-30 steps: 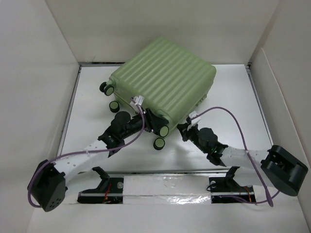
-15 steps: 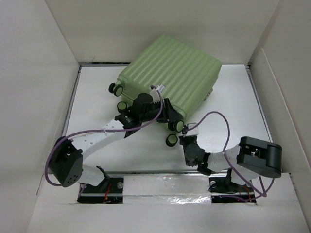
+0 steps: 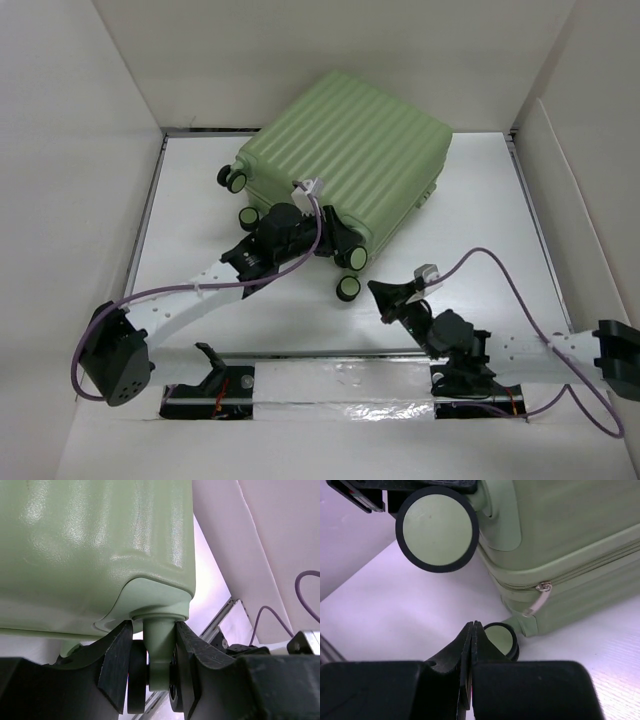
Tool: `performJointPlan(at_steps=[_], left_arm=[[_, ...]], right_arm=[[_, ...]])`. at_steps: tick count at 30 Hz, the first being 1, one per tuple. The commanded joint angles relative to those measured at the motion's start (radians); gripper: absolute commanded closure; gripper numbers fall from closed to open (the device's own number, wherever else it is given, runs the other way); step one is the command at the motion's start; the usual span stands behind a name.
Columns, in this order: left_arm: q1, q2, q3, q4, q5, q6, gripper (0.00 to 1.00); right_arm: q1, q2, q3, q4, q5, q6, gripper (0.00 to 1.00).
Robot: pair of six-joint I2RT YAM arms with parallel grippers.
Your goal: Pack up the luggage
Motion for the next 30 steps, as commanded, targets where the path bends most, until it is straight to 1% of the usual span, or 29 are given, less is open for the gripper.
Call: performJointPlan(at_steps=[1,2,3,4,5,6,7,8,9,10,12,13,14,16,17,18,21,23,25,29,30], left_arm=[[0.047,-0.065,0.035,0.353,-0.03,-0.029,1.0],[0.047,-0.057,0.04,0.368,-0.02,-0.031,1.0],[0.047,-0.051,0.052,0.368,-0.016,-0.031,1.0],[0.047,-0.049,0.056,0.368,-0.013,-0.029,1.0],[0.047,-0.051,0.058,0.371,-0.013,-0.028,1.0],[0.047,-0.052,0.057,0.373,-0.01,-0.025,1.0],[0.047,-0.06,0.054,0.373,-0.008,-0.021,1.0],[0.047,-0.065,0.049,0.376,-0.007,-0.023,1.0],[0.047,-0.068,0.034,0.385,-0.007,-0.026,1.0],[0.047,-0.074,0.026,0.399,0.001,-0.034,1.0],[0.047,-0.074,0.006,0.407,0.009,-0.04,1.0],[0.047,-0.072,0.0,0.41,0.016,-0.041,1.0],[0.047,-0.072,-0.005,0.419,0.019,-0.047,1.0],[0.047,-0.069,-0.026,0.436,0.029,-0.055,1.0],[0.047,-0.068,-0.034,0.451,0.035,-0.06,1.0],[0.047,-0.068,-0.046,0.459,0.039,-0.067,1.0],[0.047,-0.065,-0.052,0.462,0.047,-0.069,1.0],[0.047,-0.068,-0.054,0.459,0.047,-0.066,1.0],[0.047,-0.072,-0.058,0.459,0.047,-0.067,1.0],[0.047,-0.078,-0.06,0.454,0.049,-0.067,1.0],[0.047,-0.08,-0.062,0.454,0.047,-0.066,1.0]], right_arm=[[-0.014,-0.09,-0.014,-0.183,-0.133,0.056,1.0],[-0.014,-0.099,-0.011,-0.247,-0.117,0.068,1.0],[-0.003,-0.121,0.0,-0.299,-0.03,0.092,1.0],[-0.003,-0.133,0.008,-0.347,0.003,0.117,1.0],[-0.029,-0.139,0.0,-0.351,0.008,0.113,1.0],[-0.063,-0.142,-0.004,-0.343,-0.062,0.094,1.0],[-0.153,-0.135,-0.001,-0.334,-0.125,0.079,1.0],[-0.199,-0.124,0.002,-0.297,-0.189,0.036,0.88],[-0.239,-0.107,0.009,-0.288,-0.296,0.022,0.77],[-0.291,-0.075,0.035,-0.283,-0.334,0.008,0.56],[-0.316,-0.04,0.051,-0.253,-0.363,-0.044,0.44],[-0.328,-0.012,0.058,-0.239,-0.373,-0.056,0.42],[-0.369,0.003,0.064,-0.201,-0.382,-0.071,0.4],[-0.432,0.04,0.086,-0.156,-0.492,-0.114,0.39],[-0.466,0.089,0.097,-0.131,-0.541,-0.137,0.39],[-0.517,0.11,0.126,-0.125,-0.613,-0.141,0.38],[-0.564,0.181,0.144,-0.064,-0.681,-0.164,0.37],[-0.591,0.21,0.164,-0.051,-0.686,-0.167,0.38],[-0.644,0.262,0.186,-0.035,-0.751,-0.17,0.39],[-0.692,0.339,0.202,0.027,-0.837,-0.167,0.41],[-0.692,0.354,0.206,0.036,-0.882,-0.165,0.42]])
